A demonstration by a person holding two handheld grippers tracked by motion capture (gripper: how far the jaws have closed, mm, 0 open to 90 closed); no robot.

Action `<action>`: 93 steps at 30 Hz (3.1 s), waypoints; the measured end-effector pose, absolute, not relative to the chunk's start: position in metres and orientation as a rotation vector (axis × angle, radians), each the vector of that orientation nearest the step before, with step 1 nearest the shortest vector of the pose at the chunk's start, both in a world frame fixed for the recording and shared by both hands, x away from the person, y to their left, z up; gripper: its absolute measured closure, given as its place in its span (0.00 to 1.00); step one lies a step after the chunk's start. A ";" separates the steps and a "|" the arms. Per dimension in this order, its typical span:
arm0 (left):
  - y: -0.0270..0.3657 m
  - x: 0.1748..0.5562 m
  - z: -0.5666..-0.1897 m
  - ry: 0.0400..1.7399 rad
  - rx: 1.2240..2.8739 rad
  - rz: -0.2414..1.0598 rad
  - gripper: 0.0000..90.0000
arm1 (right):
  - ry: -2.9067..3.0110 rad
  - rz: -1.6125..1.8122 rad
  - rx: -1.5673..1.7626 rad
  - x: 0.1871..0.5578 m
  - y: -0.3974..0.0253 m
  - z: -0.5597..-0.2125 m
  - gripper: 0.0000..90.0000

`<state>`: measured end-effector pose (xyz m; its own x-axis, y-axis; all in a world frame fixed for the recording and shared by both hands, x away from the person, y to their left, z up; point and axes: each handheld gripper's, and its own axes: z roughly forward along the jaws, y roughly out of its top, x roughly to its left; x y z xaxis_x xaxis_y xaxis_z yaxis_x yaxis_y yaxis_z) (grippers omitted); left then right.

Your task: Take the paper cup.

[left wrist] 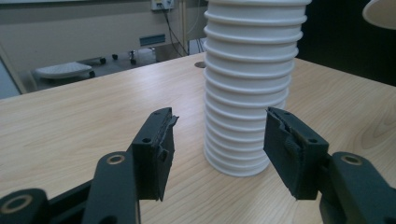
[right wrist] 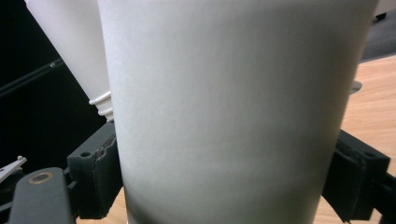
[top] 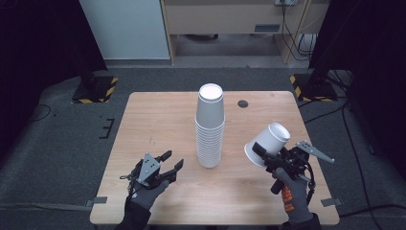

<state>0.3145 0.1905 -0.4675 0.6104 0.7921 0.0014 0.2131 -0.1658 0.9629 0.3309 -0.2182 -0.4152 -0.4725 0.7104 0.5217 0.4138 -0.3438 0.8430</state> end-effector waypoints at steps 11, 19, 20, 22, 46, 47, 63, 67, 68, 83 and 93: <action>0.165 0.311 -0.464 0.755 1.705 0.608 0.45 | 1.640 1.939 1.515 0.331 -0.215 -0.424 0.16; 0.153 0.312 -0.465 0.734 1.718 0.597 0.45 | 1.641 1.948 1.528 0.330 -0.213 -0.426 0.16; 0.151 0.313 -0.465 0.731 1.718 0.600 0.45 | 1.641 1.948 1.528 0.330 -0.213 -0.426 0.16; 0.147 0.313 -0.466 0.727 1.716 0.594 0.45 | 1.641 1.954 1.533 0.331 -0.212 -0.427 0.16; 0.096 0.317 -0.467 0.634 1.738 0.554 0.46 | 1.633 1.968 1.558 0.330 -0.212 -0.429 0.16; 0.092 0.318 -0.468 0.629 1.740 0.551 0.46 | 1.630 1.975 1.565 0.330 -0.212 -0.429 0.16; 0.068 0.329 -0.465 0.599 1.725 0.526 0.47 | 1.624 1.994 1.577 0.330 -0.212 -0.430 0.16; 0.062 0.332 -0.464 0.592 1.710 0.522 0.47 | 1.624 1.996 1.573 0.331 -0.211 -0.431 0.16; 0.061 0.333 -0.464 0.587 1.711 0.522 0.47 | 1.623 1.998 1.574 0.331 -0.211 -0.431 0.16; 0.039 0.341 -0.467 0.559 1.701 0.506 0.47 | 1.629 2.021 1.595 0.332 -0.210 -0.433 0.16; 0.026 0.346 -0.463 0.544 1.667 0.506 0.49 | 1.632 2.031 1.598 0.332 -0.209 -0.434 0.16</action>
